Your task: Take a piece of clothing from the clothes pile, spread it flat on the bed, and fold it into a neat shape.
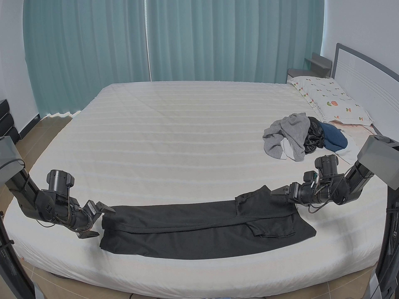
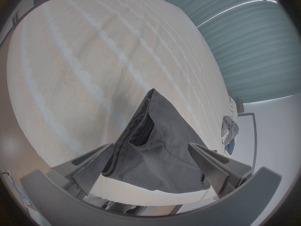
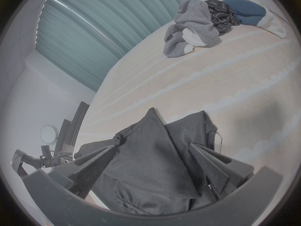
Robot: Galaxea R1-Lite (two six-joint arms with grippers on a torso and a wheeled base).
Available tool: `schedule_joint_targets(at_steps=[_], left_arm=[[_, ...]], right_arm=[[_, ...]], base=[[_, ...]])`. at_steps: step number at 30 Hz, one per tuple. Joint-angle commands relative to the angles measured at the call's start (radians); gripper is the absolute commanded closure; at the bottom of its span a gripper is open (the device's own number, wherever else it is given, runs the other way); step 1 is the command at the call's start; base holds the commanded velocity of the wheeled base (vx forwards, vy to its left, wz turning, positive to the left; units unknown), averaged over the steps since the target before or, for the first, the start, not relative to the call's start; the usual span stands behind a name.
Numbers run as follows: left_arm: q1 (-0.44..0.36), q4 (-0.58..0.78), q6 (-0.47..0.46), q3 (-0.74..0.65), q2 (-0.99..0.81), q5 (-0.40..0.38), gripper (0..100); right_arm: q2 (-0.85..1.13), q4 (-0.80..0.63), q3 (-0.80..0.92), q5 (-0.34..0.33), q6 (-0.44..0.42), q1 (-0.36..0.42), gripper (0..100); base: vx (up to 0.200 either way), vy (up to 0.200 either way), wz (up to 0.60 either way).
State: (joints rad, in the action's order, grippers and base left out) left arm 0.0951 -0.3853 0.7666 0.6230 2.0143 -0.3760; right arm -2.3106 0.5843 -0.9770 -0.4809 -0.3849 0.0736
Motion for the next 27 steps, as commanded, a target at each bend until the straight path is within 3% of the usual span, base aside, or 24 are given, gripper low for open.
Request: schedule_joint_targets(at_steps=[1, 3, 4, 12, 27], left_arm=[[0.000, 0.000, 0.000, 0.000, 0.001, 0.000, 0], [0.000, 0.000, 0.000, 0.001, 0.001, 0.000, 0], [0.000, 0.000, 0.000, 0.001, 0.001, 0.000, 0], [0.000, 0.000, 0.000, 0.000, 0.000, 0.000, 0], [0.000, 0.000, 0.000, 0.000, -0.003, 0.000, 0]], right_arm=[[-0.004, 0.000, 0.008, -0.002, 0.011, 0.006, 0], [-0.010, -0.001, 0.008, -0.002, 0.020, 0.006, 0], [-0.013, -0.001, 0.008, -0.002, 0.026, 0.006, 100], [-0.029, -0.014, 0.018, 0.001, 0.083, -0.005, 100], [0.014, -0.011, 0.063, -0.002, 0.095, -0.051, 100]], base=[[0.000, 0.000, 0.00], [0.000, 0.000, 0.00], [0.000, 0.000, 0.00], [0.000, 0.000, 0.00], [0.000, 0.000, 0.00]])
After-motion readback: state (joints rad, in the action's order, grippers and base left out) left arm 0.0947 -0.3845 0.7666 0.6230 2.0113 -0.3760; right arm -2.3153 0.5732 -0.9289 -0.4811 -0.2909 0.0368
